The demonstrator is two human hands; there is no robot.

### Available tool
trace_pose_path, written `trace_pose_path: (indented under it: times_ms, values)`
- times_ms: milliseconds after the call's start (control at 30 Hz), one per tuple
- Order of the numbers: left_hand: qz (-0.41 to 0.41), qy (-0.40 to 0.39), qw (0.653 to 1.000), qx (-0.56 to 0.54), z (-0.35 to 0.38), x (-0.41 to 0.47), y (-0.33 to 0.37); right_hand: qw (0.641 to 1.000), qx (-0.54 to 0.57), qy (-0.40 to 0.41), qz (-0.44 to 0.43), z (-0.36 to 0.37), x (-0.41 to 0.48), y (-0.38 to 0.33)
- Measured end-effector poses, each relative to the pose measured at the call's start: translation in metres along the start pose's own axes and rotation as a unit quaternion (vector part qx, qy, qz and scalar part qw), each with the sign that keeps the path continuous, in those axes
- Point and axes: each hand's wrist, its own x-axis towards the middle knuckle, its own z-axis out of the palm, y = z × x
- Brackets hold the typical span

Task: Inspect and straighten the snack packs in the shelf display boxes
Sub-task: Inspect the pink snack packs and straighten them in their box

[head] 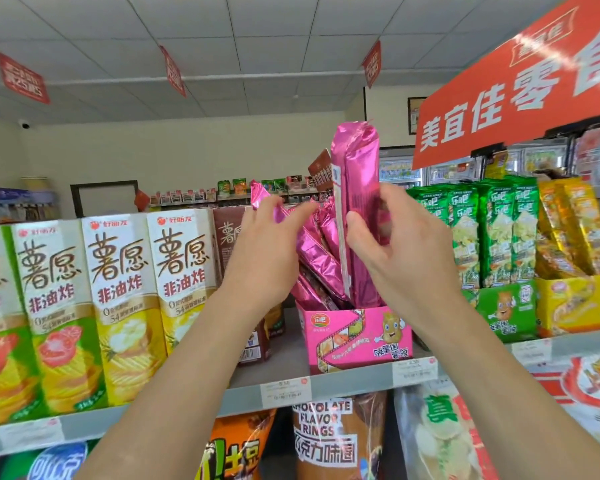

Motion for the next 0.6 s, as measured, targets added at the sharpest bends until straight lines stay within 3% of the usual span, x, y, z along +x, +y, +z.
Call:
trace_pose_path:
  times_ms: [133, 300, 400, 500, 600]
  values:
    - [0.091, -0.081, 0.988, 0.094, 0.006, -0.003, 0.01, 1.0, 0.007, 0.008, 0.001, 0.003, 0.006, 0.0]
    - [0.171, -0.122, 0.974, 0.082, 0.012, -0.007, 0.007, 0.994, 0.036, 0.1, 0.016, -0.003, 0.013, 0.002]
    - [0.209, -0.149, 0.965, 0.043, 0.012, -0.01, 0.01, 0.995, 0.024, 0.092, 0.017, -0.003, 0.017, 0.004]
    - [0.158, -0.096, 0.981, -0.064, 0.001, -0.019, 0.009, 0.996, 0.06, 0.06, 0.015, -0.002, 0.01, 0.004]
    - [0.051, -0.01, 0.981, -0.188, -0.016, -0.034, 0.007, 0.985, 0.153, 0.084, -0.008, -0.005, 0.001, -0.003]
